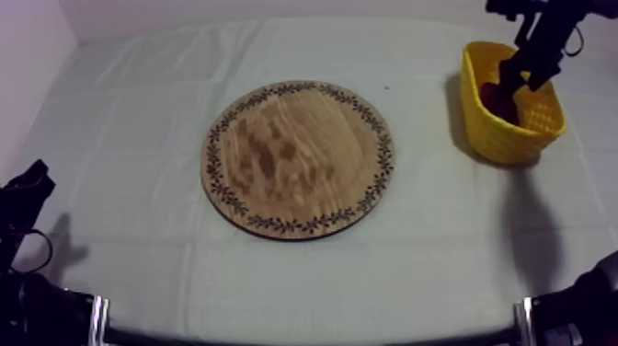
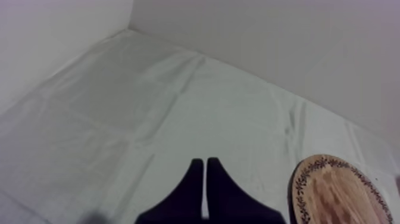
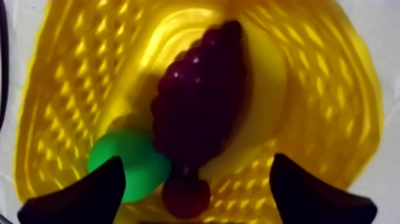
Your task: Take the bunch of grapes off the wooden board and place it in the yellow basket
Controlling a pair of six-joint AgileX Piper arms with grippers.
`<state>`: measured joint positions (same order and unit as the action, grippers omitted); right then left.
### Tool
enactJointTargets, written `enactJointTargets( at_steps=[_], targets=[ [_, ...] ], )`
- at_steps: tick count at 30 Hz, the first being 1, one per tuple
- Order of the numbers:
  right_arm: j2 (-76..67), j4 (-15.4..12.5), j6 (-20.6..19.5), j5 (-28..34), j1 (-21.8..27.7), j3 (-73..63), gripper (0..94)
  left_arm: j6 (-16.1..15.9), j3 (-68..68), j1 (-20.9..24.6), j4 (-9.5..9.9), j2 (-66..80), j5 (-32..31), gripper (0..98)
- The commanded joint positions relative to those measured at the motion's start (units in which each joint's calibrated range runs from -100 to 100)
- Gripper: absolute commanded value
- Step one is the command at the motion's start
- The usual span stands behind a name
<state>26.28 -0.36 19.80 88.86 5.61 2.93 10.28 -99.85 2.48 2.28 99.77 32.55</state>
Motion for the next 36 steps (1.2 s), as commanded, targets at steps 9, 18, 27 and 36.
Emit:
enactJointTargets(
  at_steps=[9, 18, 27, 36],
  targets=[
    [-13.7, 1.4, 0.2, -5.9, 0.4, 10.2, 45.1, 0.0, 0.0, 0.0, -0.01, 0.0, 0.0, 0.0],
    [-33.0, 3.1, -2.0, -18.4, 0.1, 28.5, 23.9, 0.0, 0.0, 0.0, -0.01, 0.0, 0.0, 0.0],
    [-51.0, 5.4, -6.0, -25.8, -1.0, 42.2, 6.9, 0.0, 0.0, 0.0, -0.01, 0.0, 0.0, 0.0],
    [-66.8, 6.1, -10.9, -31.8, -3.0, 54.5, 0.6, 0.0, 0.0, 0.0, -0.01, 0.0, 0.0, 0.0]
  ],
)
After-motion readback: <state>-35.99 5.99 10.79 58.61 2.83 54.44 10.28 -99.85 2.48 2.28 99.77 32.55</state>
